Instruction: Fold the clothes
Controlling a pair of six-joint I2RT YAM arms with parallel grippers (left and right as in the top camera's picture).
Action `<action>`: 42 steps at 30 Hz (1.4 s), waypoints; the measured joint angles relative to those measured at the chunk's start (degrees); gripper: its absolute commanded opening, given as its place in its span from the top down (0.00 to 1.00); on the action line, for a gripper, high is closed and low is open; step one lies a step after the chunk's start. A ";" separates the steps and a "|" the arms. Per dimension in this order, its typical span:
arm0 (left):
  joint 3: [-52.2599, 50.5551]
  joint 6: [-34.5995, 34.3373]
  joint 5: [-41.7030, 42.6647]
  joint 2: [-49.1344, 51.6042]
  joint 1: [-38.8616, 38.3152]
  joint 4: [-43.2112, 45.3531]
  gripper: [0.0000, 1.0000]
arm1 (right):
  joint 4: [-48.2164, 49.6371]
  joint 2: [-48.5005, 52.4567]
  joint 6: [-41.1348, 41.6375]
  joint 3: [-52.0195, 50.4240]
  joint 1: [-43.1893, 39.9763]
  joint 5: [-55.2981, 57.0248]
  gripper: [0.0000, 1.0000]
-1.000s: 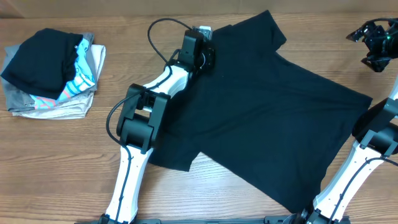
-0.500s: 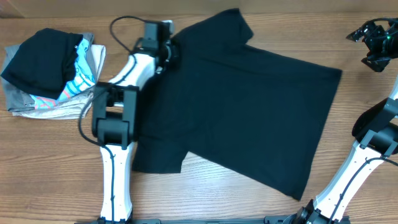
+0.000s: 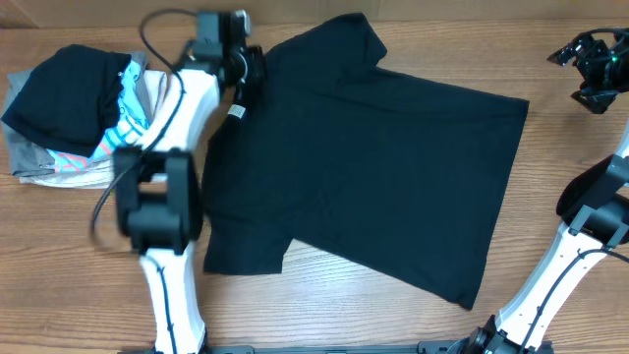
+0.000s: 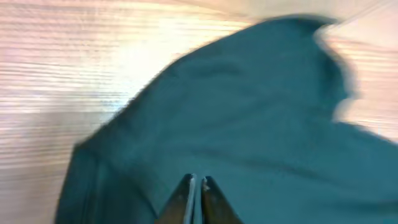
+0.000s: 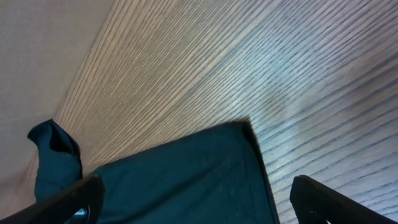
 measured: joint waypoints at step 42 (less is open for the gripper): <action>0.13 -0.22 -5.73 -30.05 -2.25 -54.21 0.00 | 0.02 0.00 0.02 0.00 0.00 0.00 0.00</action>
